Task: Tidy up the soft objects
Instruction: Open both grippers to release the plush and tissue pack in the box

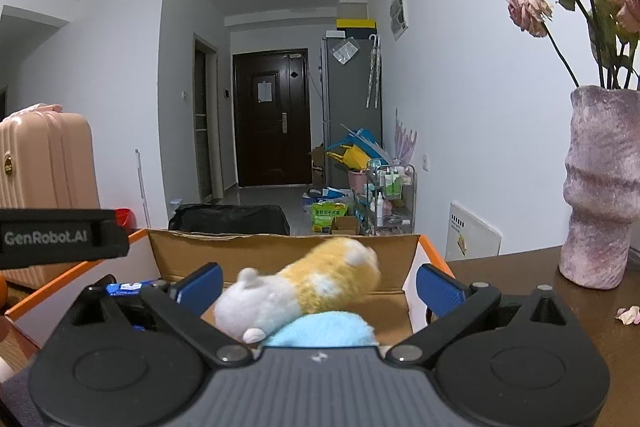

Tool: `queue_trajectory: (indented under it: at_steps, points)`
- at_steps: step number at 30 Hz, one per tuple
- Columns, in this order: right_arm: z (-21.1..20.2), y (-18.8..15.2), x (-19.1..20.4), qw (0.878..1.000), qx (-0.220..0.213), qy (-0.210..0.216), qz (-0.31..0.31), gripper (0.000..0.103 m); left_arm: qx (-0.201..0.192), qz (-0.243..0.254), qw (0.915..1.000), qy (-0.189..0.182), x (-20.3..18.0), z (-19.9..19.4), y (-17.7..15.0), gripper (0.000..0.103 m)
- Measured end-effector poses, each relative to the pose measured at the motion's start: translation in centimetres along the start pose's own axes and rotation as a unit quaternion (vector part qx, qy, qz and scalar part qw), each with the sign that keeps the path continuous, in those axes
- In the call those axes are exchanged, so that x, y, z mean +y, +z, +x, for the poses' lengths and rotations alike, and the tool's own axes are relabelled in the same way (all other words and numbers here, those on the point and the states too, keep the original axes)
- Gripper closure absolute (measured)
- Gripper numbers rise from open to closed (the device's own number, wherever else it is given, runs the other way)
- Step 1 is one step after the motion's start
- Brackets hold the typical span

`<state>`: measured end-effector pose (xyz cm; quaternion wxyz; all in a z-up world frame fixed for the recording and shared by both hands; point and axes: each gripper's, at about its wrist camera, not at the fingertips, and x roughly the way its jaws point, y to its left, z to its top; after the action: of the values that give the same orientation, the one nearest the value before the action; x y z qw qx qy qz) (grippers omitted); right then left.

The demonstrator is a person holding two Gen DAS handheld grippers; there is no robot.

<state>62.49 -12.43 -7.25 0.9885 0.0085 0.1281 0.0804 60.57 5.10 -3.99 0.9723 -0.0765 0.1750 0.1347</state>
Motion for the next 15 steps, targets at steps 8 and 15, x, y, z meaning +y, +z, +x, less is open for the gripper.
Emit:
queue_trajectory:
  at_steps: [8, 15]
  points:
    - [-0.25, -0.10, 0.10, 1.000, -0.005, -0.001, -0.001, 0.000, 0.001, -0.002, 1.0000, 0.001, -0.06, -0.04, -0.03, 0.000]
    - [-0.88, -0.32, 0.36, 1.000, -0.005, -0.004, -0.009, 0.000, -0.009, -0.014, 0.9999, 0.004, 0.40, -0.61, -0.11, 0.000]
